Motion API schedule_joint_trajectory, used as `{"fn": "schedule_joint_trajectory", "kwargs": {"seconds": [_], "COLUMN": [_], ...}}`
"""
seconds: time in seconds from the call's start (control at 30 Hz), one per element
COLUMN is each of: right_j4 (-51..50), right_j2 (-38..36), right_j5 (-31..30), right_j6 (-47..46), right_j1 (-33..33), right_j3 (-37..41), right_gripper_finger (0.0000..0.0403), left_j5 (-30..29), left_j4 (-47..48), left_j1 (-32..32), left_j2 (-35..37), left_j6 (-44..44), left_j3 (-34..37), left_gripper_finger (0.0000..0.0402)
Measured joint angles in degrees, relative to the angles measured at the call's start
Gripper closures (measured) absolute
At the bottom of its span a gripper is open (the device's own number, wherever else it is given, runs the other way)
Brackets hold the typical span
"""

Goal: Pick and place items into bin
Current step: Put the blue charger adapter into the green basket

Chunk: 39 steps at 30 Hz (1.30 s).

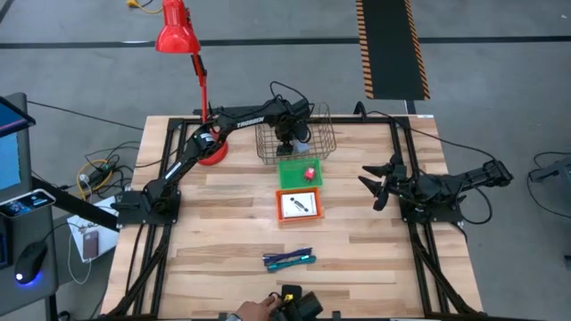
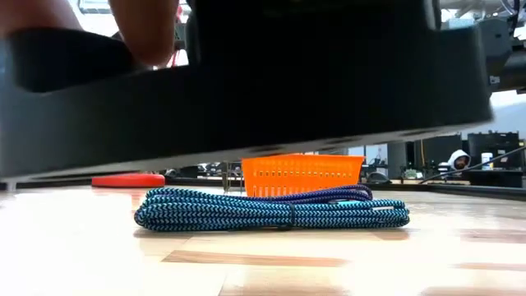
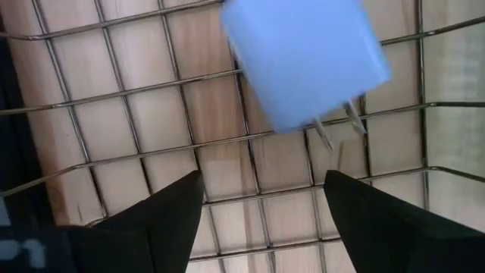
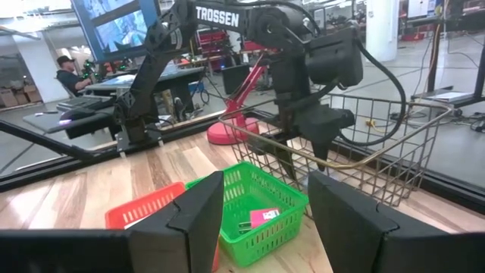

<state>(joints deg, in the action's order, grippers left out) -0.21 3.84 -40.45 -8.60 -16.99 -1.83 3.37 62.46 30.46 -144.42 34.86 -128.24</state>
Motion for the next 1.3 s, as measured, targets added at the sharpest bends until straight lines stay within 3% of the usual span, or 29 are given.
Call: {"fn": "schedule_joint_trajectory", "kwargs": {"seconds": [0.23,0.43,0.7,1.0,1.3], "right_j4": [0.00,0.00,0.00,0.00,0.00], "right_j2": [0.01,0.01,0.00,0.01,0.01], "right_j5": [-0.04,-0.06,-0.04,-0.07,-0.04], "right_j6": [0.00,0.00,0.00,0.00,0.00], "right_j1": [-0.01,-0.01,-0.01,-0.01,-0.02], "right_j3": [0.00,0.00,0.00,0.00,0.00], "right_gripper_finger": [0.0216,0.0216,0.0216,0.0216,0.0216], "left_j5": [-1.12,-5.63,-7.79,-6.21,0.95], "left_j4": [-0.15,-0.45,1.04,-1.70,-2.27], "left_j1": [-0.19,-0.91,-1.97,-2.36,-2.49], "left_j2": [0.04,0.15,0.00,0.24,0.24], "left_j6": [0.59,3.08,5.45,5.28,4.56], "left_j3": [0.01,-0.29,-6.59,-6.70,-6.67], "left_gripper_finger": [0.0136,0.0136,0.0136,0.0136,0.0136]}}
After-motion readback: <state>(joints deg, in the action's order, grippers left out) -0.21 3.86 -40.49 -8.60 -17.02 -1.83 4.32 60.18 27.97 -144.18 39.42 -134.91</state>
